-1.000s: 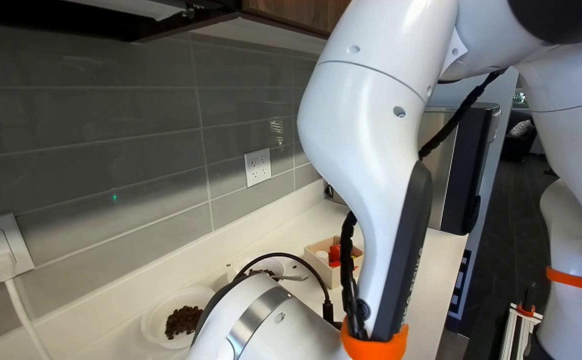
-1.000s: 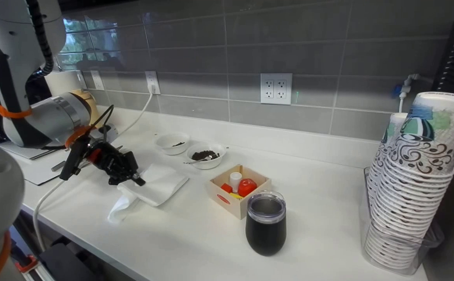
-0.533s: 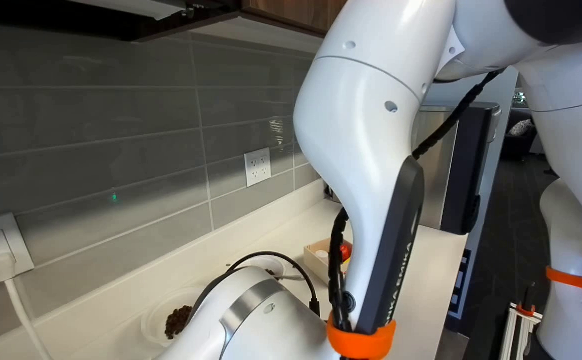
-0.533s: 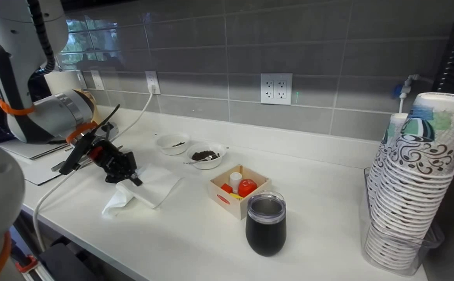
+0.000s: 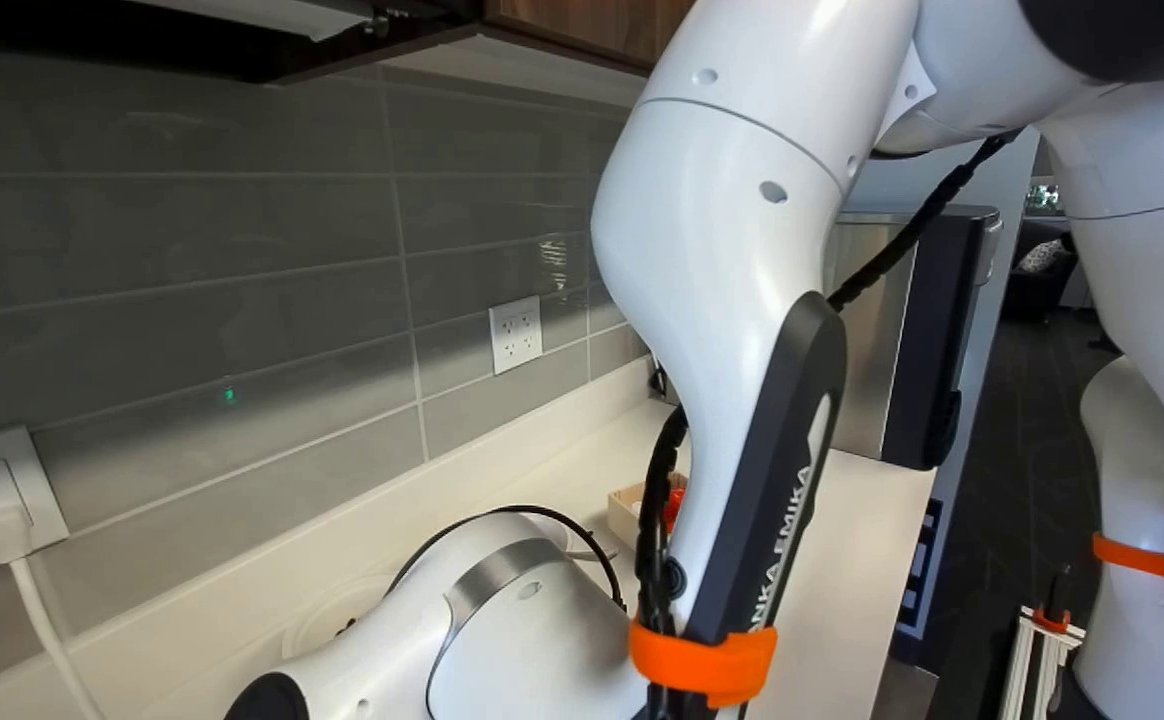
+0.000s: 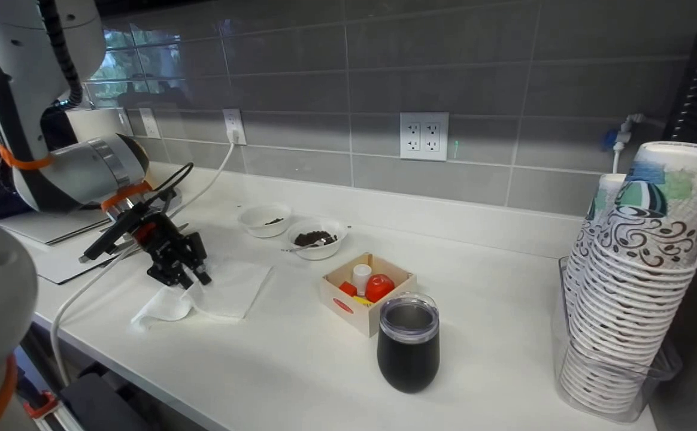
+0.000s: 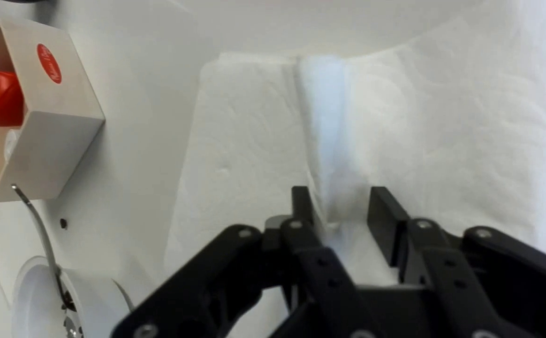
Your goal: Fold the white napkin in half.
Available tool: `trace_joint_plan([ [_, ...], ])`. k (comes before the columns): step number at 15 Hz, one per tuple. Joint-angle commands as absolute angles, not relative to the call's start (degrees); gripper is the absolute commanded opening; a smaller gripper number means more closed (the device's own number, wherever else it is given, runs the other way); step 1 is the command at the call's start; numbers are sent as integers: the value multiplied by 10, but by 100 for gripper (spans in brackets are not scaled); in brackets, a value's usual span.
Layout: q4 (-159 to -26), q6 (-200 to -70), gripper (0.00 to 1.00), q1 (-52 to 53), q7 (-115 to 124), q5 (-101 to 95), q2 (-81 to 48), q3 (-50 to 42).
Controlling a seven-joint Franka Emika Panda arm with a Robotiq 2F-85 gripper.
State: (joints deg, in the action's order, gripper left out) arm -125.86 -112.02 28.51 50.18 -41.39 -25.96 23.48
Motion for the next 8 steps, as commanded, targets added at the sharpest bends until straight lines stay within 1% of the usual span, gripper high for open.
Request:
trace_joint_plan([
  [1,-1279,-1169,8,282,459,-371,-230,224],
  [2,-1280,-1175,1,282,452,-364,-228,221],
  [8,-1300,-1198,1,281,439,-340,-179,200],
])
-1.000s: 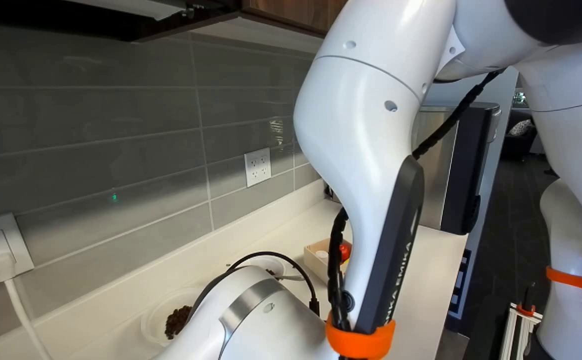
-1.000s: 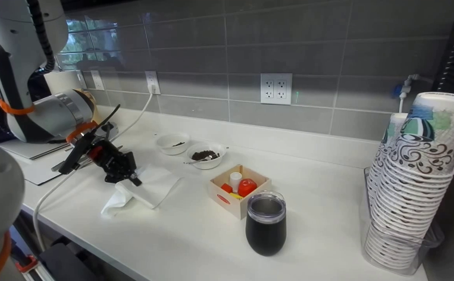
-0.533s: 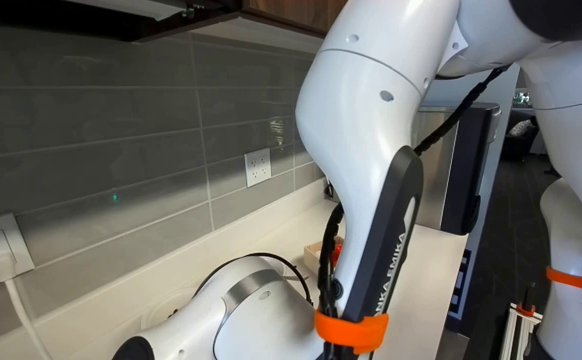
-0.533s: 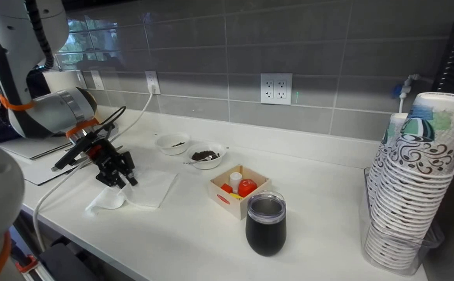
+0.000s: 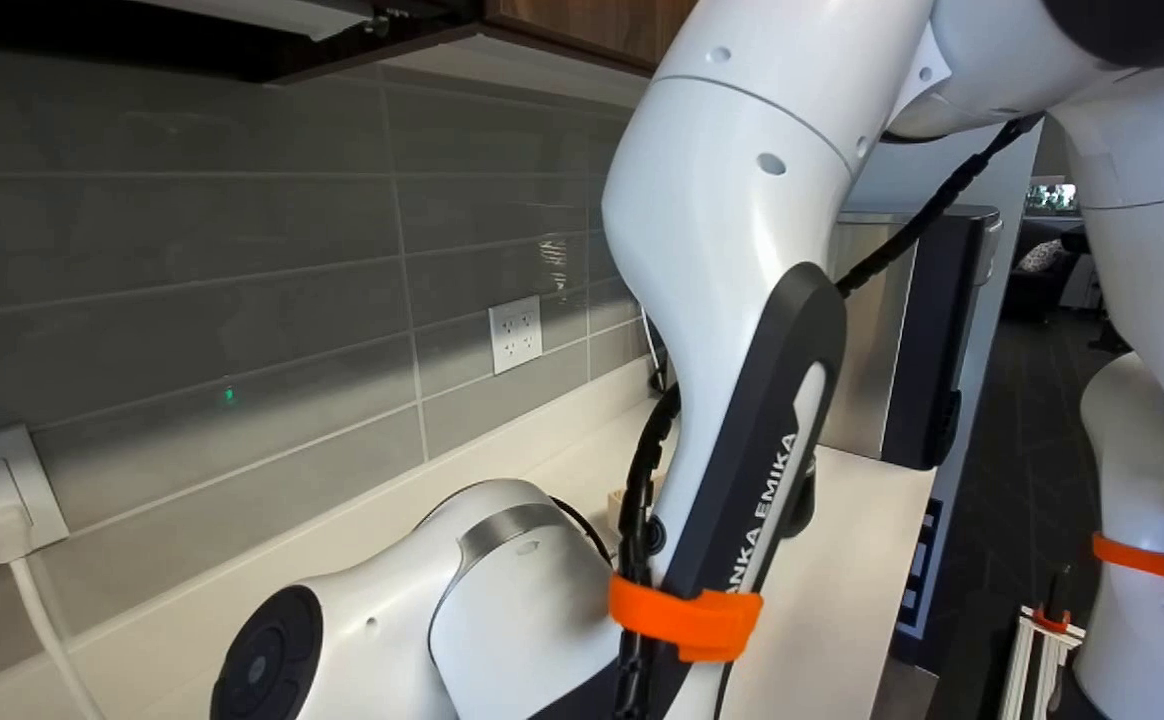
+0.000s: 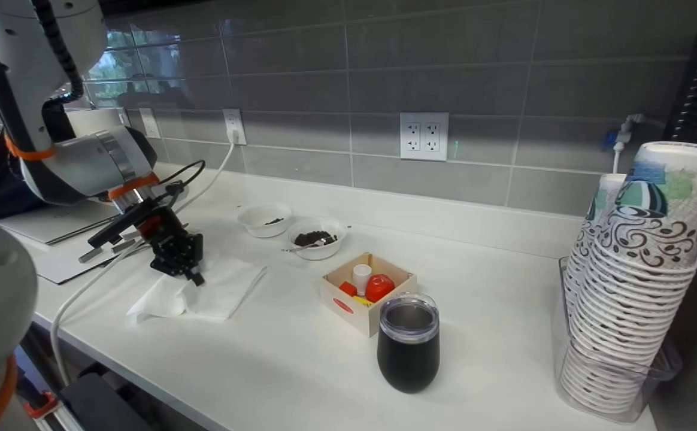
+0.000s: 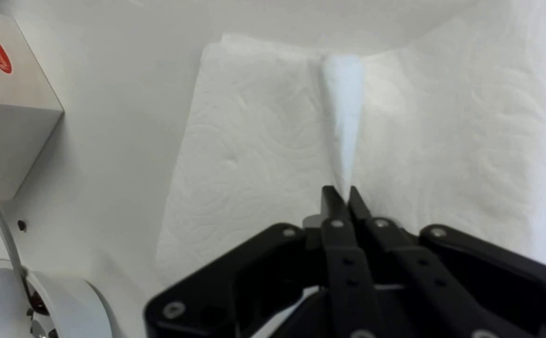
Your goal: Fold the white napkin in half.
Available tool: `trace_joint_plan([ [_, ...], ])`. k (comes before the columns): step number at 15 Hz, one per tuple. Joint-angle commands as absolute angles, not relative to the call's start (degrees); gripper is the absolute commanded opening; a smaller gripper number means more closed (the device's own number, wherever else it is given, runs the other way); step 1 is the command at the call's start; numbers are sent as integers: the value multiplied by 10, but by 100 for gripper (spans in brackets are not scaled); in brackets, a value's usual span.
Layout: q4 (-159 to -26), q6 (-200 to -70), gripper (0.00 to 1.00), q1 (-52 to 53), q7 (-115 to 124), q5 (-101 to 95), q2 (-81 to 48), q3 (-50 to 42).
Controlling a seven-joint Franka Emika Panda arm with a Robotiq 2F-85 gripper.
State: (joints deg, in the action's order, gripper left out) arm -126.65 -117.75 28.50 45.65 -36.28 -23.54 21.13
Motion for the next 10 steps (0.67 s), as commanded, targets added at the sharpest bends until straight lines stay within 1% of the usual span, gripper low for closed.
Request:
trace_joint_plan([
  [1,-1304,-1197,1,279,440,-339,-164,197],
  [6,-1340,-1155,1,271,477,-356,-48,186],
  [10,-1354,-1051,1,271,547,-395,1,200],
])
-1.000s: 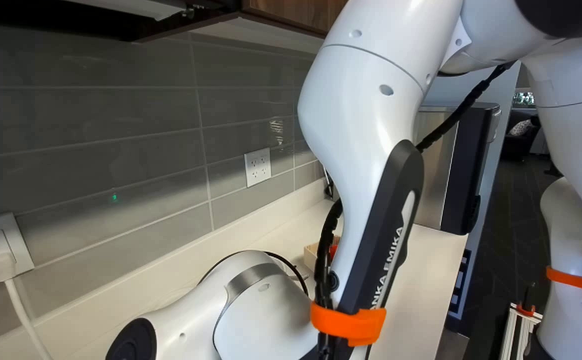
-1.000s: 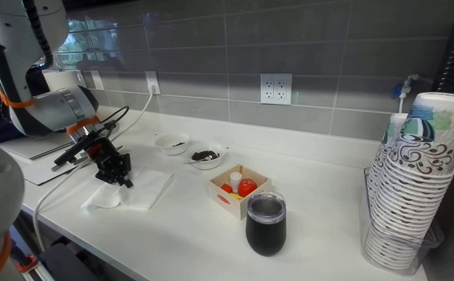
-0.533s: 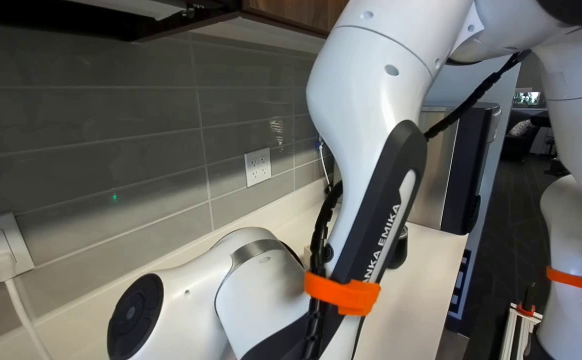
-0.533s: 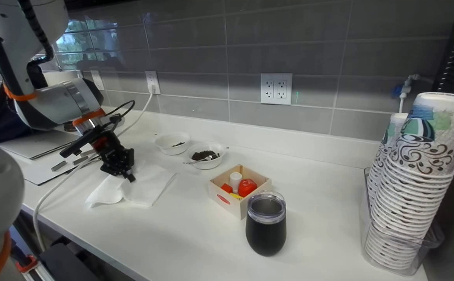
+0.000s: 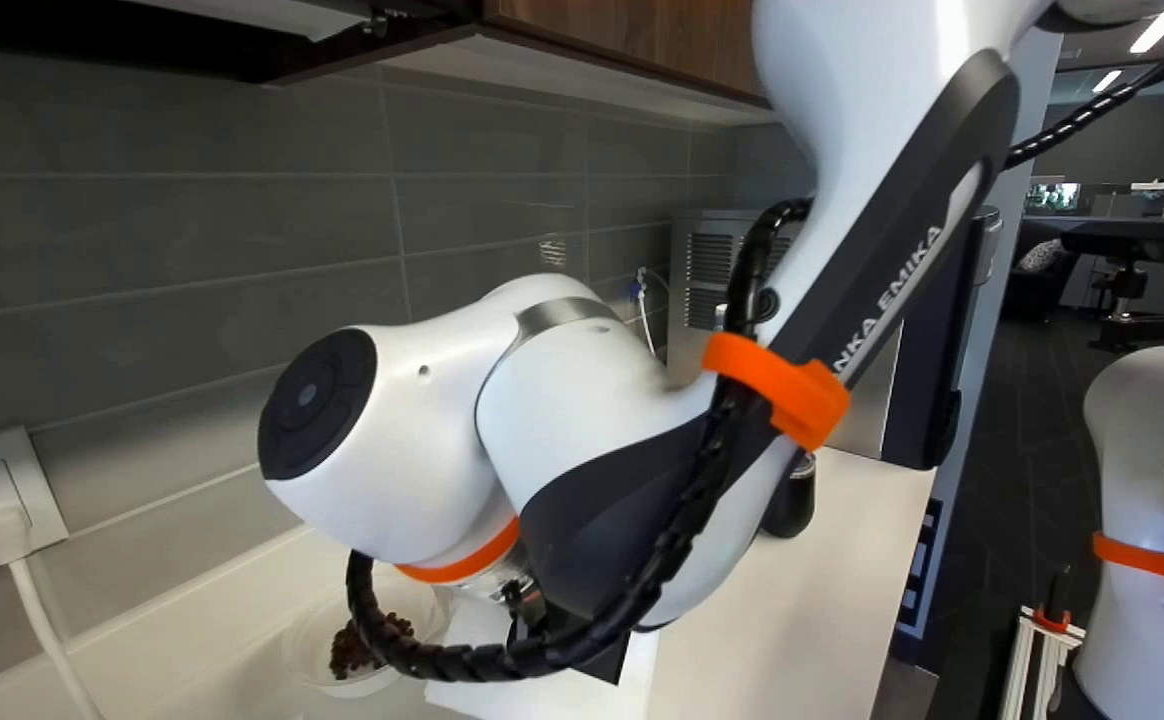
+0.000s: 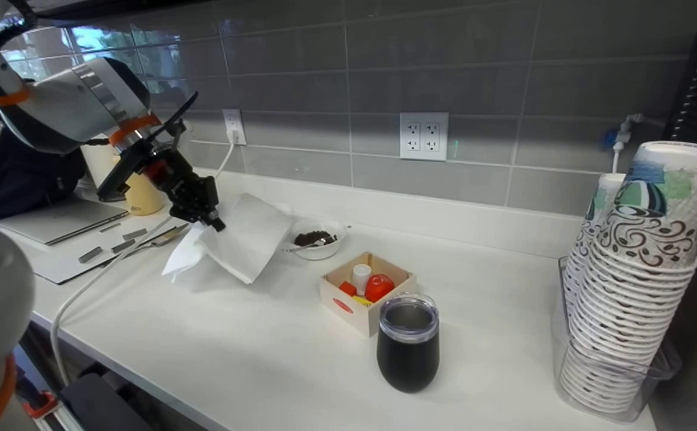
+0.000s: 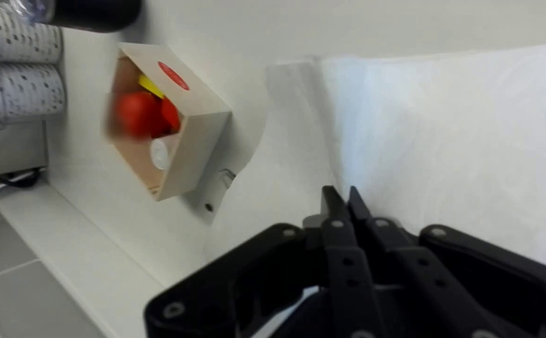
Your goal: Fold the white napkin in half.
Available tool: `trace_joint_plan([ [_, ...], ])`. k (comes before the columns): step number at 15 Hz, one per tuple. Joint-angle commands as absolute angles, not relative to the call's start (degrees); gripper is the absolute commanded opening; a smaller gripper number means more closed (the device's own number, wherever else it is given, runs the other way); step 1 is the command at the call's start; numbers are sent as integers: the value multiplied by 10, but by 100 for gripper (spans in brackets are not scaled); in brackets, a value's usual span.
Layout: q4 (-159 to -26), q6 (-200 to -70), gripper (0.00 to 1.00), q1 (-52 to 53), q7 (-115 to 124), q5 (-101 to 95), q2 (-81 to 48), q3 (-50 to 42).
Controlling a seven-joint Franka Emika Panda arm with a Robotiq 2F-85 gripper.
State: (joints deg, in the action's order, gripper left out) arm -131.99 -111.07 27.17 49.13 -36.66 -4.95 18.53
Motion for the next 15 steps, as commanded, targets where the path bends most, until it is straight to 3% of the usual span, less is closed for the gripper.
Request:
trace_joint_plan([
  [1,-1357,-1025,1,270,565,-406,2,206],
  [8,-1350,-894,1,277,678,-525,-131,228],
  [15,-1362,-1125,1,246,568,-475,-108,232],
])
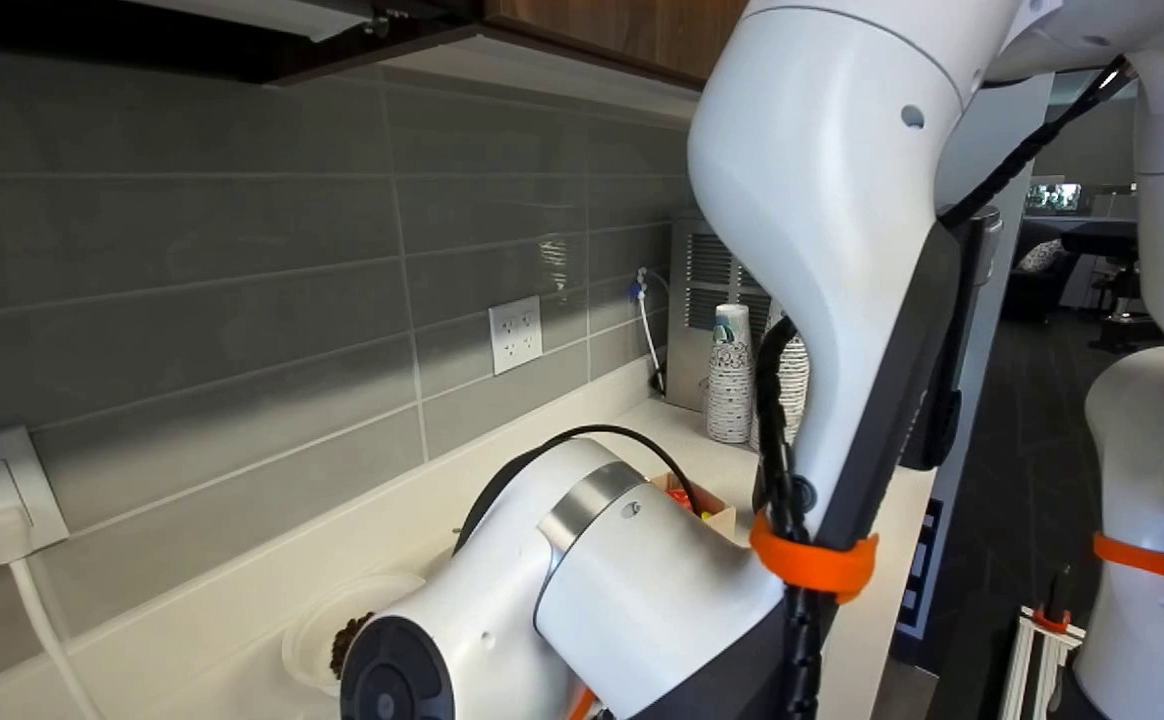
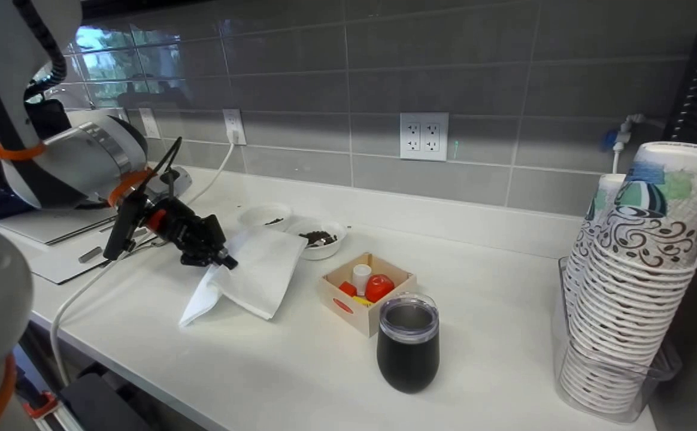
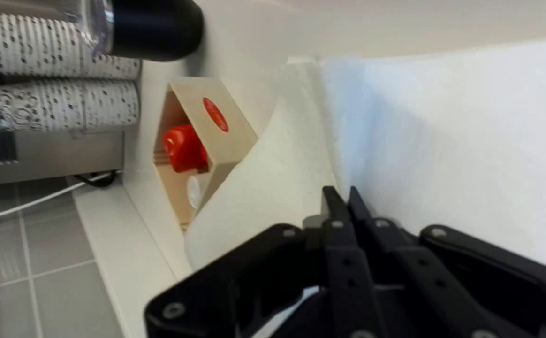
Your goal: Fold the white napkin in half.
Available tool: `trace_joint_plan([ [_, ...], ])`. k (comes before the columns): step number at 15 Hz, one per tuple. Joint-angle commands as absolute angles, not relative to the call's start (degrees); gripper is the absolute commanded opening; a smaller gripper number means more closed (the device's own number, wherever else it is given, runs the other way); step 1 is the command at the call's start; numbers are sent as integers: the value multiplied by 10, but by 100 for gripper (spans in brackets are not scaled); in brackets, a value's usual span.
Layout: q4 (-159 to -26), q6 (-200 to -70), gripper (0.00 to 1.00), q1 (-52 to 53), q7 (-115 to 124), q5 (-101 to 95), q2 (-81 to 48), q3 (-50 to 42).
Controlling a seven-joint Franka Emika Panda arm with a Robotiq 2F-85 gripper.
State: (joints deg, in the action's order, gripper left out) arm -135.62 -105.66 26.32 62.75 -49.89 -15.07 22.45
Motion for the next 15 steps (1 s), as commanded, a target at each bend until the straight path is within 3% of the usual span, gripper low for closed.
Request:
trace_joint_plan([
  [1,-1365,-1154,1,242,546,-466,-93,233],
  [9,-1405,-1386,1,219,323,-312,24,217],
  [15,-1471,-1614,1,208,142,-156,15,200],
])
